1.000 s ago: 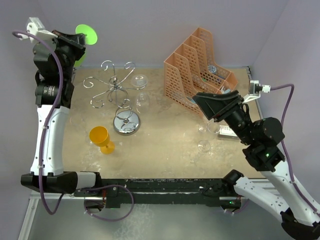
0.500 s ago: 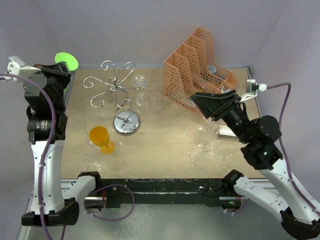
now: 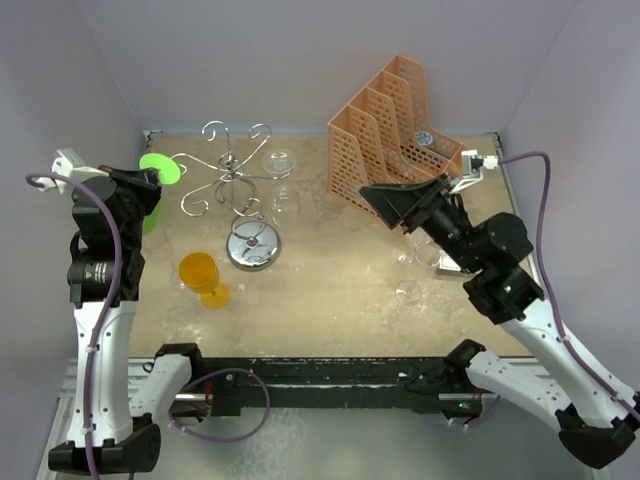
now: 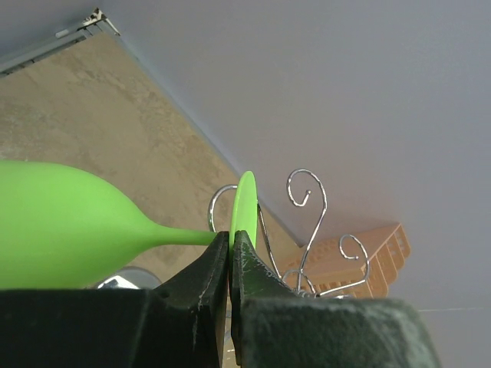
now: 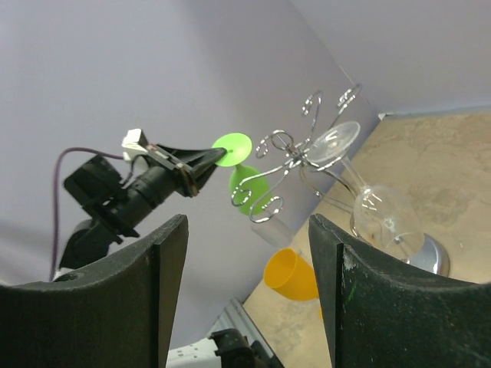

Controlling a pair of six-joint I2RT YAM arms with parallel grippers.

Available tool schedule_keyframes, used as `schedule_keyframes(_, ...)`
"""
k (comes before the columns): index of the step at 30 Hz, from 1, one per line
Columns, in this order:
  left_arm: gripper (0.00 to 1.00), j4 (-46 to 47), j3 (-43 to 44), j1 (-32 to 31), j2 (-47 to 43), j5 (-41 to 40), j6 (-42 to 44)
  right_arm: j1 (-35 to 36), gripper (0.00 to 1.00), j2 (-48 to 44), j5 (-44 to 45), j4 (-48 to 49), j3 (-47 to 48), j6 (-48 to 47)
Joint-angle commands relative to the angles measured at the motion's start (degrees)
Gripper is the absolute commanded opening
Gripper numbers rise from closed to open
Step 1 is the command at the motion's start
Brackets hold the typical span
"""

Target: Place the wine glass upside down on the wine glass rack

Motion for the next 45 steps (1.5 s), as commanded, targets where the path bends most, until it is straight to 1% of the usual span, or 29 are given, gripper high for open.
schedule_keyframes(1,0.0,-0.6,0.2,0.1,-2.8,1.1,-0.6,0.0,0.66,2.0,-2.6,4.0,2.0,-1.7)
schedule_keyframes(4,0.0,0.0,-0.3,0.1,-2.6,4.3,-1.8,0.1,0.66,2.0,-2.6,4.8,1.6,-1.8)
schedule_keyframes(7,0.0,2.8,-2.0,0.1,-2.5,10.2,-4.9,0.0,0.66,1.8,-2.5,4.8,1.2,-1.8)
schedule_keyframes(9,0.0,4.9,-3.2,0.1,-2.8,12.4,-7.0,0.0,0.66,1.4,-2.3,4.5,1.0,-1.9)
schedule_keyframes(13,0.0,3.6,-3.6,0.1,-2.8,9.4,-6.3,0.1,0.66,1.0,-2.1,4.2,1.0,-2.0)
schedule_keyframes(22,0.0,9.3,-6.8,0.1,-3.2,14.0,-8.5,0.0,0.66,0.5,-2.1,3.9,0.9,-2.3)
schedule_keyframes(28,0.0,11.5,-7.1,0.2,-2.6,14.7,-8.9,0.0,0.66,0.0,-1.5,3.2,1.2,-2.3)
schedule_keyframes(34,0.0,19.8,-10.9,0.1,-3.3,15.6,-14.5,0.1,0.65,0.2,-1.2,2.6,1.7,-2.2)
schedule_keyframes(38,0.0,23.5,-12.6,0.1,-2.7,16.4,-17.4,0.0,0.65,0.2,-1.2,2.2,2.1,-2.2)
schedule_keyframes(43,0.0,28.4,-14.0,0.2,-1.4,17.5,-18.7,0.0,0.65,0.2,-1.0,1.8,2.2,-2.2)
schedule_keyframes(45,0.0,28.9,-13.8,0.1,-0.7,17.1,-18.4,0.0,0.65,0.4,-1.3,1.8,2.3,-2.3)
